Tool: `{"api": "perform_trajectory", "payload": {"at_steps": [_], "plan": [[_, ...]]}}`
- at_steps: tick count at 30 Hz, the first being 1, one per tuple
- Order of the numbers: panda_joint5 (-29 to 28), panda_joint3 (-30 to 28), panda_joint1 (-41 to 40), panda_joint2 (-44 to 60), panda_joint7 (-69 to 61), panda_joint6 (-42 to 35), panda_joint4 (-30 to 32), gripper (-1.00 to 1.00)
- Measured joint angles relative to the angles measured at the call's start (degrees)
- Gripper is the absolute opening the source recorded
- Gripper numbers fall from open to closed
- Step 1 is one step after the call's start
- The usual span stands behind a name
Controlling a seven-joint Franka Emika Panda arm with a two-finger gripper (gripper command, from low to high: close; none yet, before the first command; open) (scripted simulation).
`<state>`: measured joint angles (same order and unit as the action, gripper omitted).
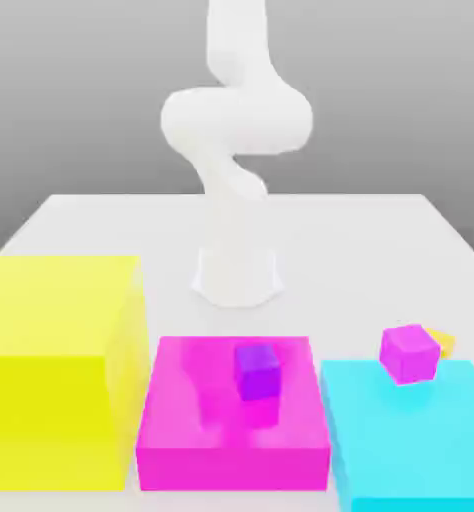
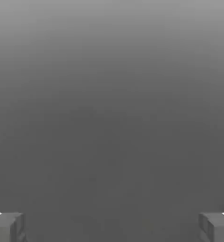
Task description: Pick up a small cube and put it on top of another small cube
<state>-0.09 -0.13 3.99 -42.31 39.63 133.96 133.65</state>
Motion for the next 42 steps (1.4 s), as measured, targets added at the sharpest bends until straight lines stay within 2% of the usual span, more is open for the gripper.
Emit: {"api": "perform_trajectory", "payload": {"at_steps": [17, 26, 31, 34, 39, 40, 42], "plan": [[0.8, 0.9, 25.3, 24.0, -43.3, 14.8, 12.7, 0.00], [1.4, 4.9, 35.1, 36.6, -66.1, 22.6, 19.4, 0.00], [-0.4, 7.6, 40.9, 43.6, -77.3, 26.9, 23.1, 0.00], [-3.1, 7.7, 42.0, 48.6, -80.1, 30.4, 24.1, 0.00], [-7.1, 3.6, 45.4, 58.8, -77.8, 38.5, 22.4, 0.00], [-7.4, 2.9, 46.0, 60.2, -77.5, 39.6, 22.1, -1.00], [-7.4, 2.9, 46.0, 60.2, -77.5, 39.6, 22.1, -1.00]]}}
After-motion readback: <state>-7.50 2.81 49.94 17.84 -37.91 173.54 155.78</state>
